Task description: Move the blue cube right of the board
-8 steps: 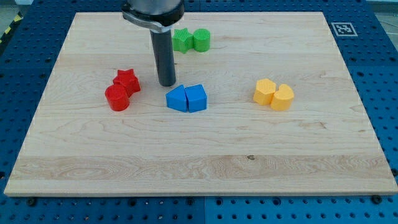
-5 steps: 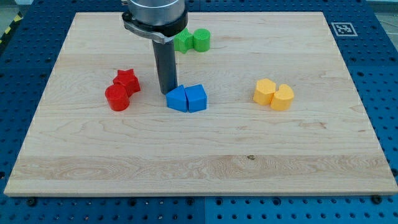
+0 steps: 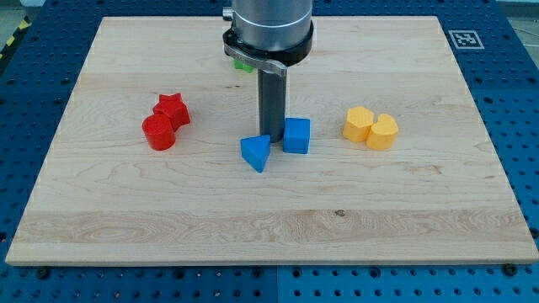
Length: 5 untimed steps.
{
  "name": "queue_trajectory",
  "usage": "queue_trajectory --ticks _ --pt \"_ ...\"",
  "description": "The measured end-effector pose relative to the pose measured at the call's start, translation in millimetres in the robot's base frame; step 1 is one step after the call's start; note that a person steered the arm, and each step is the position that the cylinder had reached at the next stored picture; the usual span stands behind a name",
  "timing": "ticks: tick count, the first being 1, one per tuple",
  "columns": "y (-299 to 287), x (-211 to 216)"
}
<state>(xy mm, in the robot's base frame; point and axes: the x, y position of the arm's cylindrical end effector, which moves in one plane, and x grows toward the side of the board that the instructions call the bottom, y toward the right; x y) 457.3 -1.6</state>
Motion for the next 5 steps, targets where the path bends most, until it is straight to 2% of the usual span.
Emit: queue_trajectory --ticks 2,3,5 --pt "14.9 -11.2" --pt "43.9 5.2" --pt "46.4 38.3"
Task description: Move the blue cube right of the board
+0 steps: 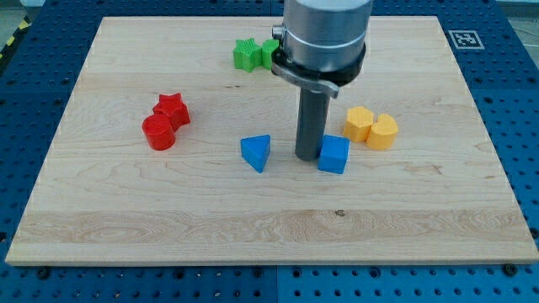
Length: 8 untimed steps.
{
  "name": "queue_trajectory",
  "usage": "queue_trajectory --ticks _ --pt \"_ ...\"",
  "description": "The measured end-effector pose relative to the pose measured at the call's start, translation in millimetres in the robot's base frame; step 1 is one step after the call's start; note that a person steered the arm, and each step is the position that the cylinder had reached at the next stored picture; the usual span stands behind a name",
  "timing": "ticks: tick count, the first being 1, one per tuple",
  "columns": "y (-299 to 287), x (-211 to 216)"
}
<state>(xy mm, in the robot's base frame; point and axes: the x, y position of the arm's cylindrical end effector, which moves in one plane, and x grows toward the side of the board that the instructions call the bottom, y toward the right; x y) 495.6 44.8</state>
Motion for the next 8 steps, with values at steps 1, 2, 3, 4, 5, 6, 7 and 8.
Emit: queue_trajectory --ticks 1,2,3,4,5,6,7,8 --pt "15.7 2.4" --pt "40.8 2.4" --pt "53.4 2.4" --pt "77.6 1.5" --pt "108.7 1.5" --pt "130.3 1.5" --pt "155.5 1.5" --pt "177.6 8.8"
